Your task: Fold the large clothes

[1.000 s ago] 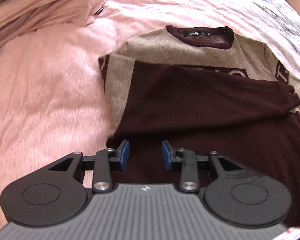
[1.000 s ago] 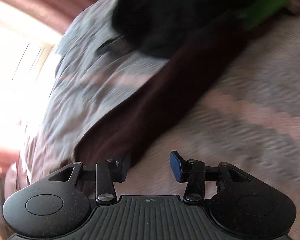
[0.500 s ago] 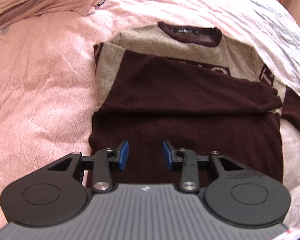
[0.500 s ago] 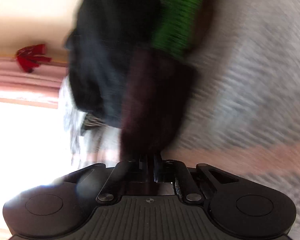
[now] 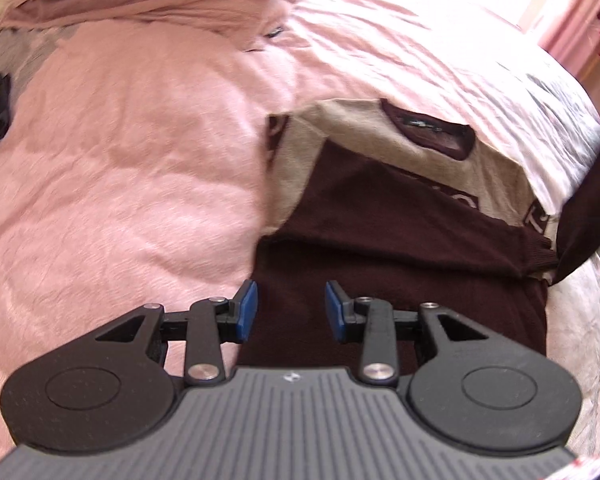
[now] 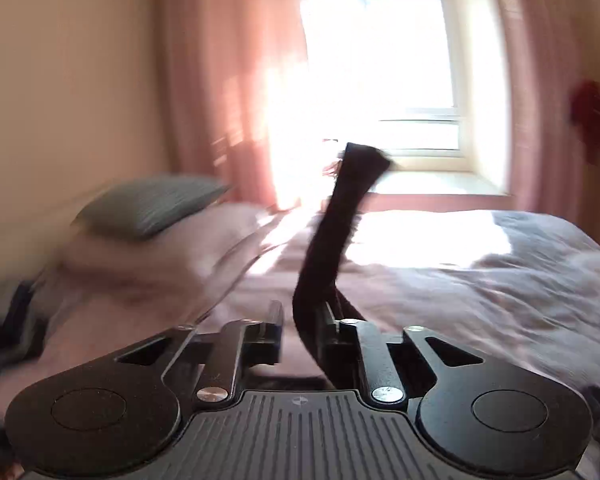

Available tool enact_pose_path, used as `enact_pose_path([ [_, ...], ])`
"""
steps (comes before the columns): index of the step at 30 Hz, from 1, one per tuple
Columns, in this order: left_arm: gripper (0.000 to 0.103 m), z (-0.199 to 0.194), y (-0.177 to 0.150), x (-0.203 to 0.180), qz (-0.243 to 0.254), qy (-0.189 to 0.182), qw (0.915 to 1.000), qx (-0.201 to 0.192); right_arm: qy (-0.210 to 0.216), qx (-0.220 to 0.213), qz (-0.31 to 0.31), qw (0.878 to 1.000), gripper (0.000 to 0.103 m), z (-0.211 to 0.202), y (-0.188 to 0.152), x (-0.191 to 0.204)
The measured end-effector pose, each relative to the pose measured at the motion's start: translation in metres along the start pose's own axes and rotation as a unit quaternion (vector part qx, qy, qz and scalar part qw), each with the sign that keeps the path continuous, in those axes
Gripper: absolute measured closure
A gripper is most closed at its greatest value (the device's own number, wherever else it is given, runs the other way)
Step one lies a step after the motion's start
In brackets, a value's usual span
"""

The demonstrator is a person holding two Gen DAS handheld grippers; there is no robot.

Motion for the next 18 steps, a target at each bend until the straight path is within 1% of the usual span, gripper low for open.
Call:
enact_pose_path([
  [1,0.070,-0.001,-0.001,0.006,-0.007,0.002,1.0000,0.001,0.010,0.027,-0.024,0.999,0.055,0.010,-0.011,0.021],
  [2,0.070,-0.002,-0.003,0.015,-0.015,0.004,0.9999,0.003,0.014,0.063,-0.038,0.997,0.055,0.019,-0.030,0.039],
  [3,0.070,-0.003,-0.005,0.023,-0.023,0.006,0.9997,0.005,0.011,0.098,-0.039,0.994,0.055,0.026,-0.050,0.049],
  [4,0.070,-0.003,-0.007,0.029,-0.027,0.008,0.9996,0.007,0.004,0.135,-0.039,0.990,0.055,0.035,-0.069,0.049],
  [5,0.070,-0.002,-0.010,0.036,-0.031,0.011,0.9994,0.011,-0.007,0.164,-0.041,0.986,0.055,0.040,-0.088,0.045],
  [6,0.070,-0.001,-0.013,0.042,-0.033,0.014,0.9992,0.015,-0.031,0.189,-0.048,0.980,0.055,0.041,-0.111,0.031],
  [7,0.070,0.001,-0.017,0.047,-0.036,0.016,0.9990,0.020,-0.055,0.211,-0.059,0.974,0.055,0.047,-0.125,0.022],
  [8,0.070,0.004,-0.020,0.051,-0.039,0.018,0.9987,0.025,-0.085,0.236,-0.077,0.965,0.055,0.045,-0.150,-0.005],
  [10,0.071,0.009,-0.024,0.055,-0.047,0.019,0.9982,0.034,-0.127,0.263,-0.113,0.950,0.055,0.038,-0.186,-0.042],
  [11,0.071,0.011,-0.025,0.055,-0.049,0.017,0.9980,0.037,-0.141,0.276,-0.128,0.942,0.056,0.037,-0.199,-0.054],
  [13,0.071,0.015,-0.024,0.051,-0.048,0.012,0.9981,0.038,-0.153,0.285,-0.142,0.936,0.056,0.033,-0.219,-0.076],
  [14,0.071,0.017,-0.022,0.049,-0.045,0.008,0.9983,0.037,-0.152,0.283,-0.145,0.936,0.056,0.035,-0.221,-0.082],
  [16,0.070,0.021,-0.015,0.043,-0.042,0.001,0.9986,0.032,-0.145,0.264,-0.160,0.940,0.056,0.032,-0.222,-0.082],
  [18,0.070,0.028,-0.006,0.036,-0.047,-0.006,0.9985,0.028,-0.139,0.244,-0.192,0.940,0.057,0.043,-0.220,-0.081],
])
Point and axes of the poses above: each gripper's, at about its wrist camera, not at the fingertips, and z roughly the way its jaws point, x to its left, y to its top, the point moved 5 cm from there along z, roughly the way its jaws point, and after that the axes turned 4 degrees about -z, right-handed, at the moved point
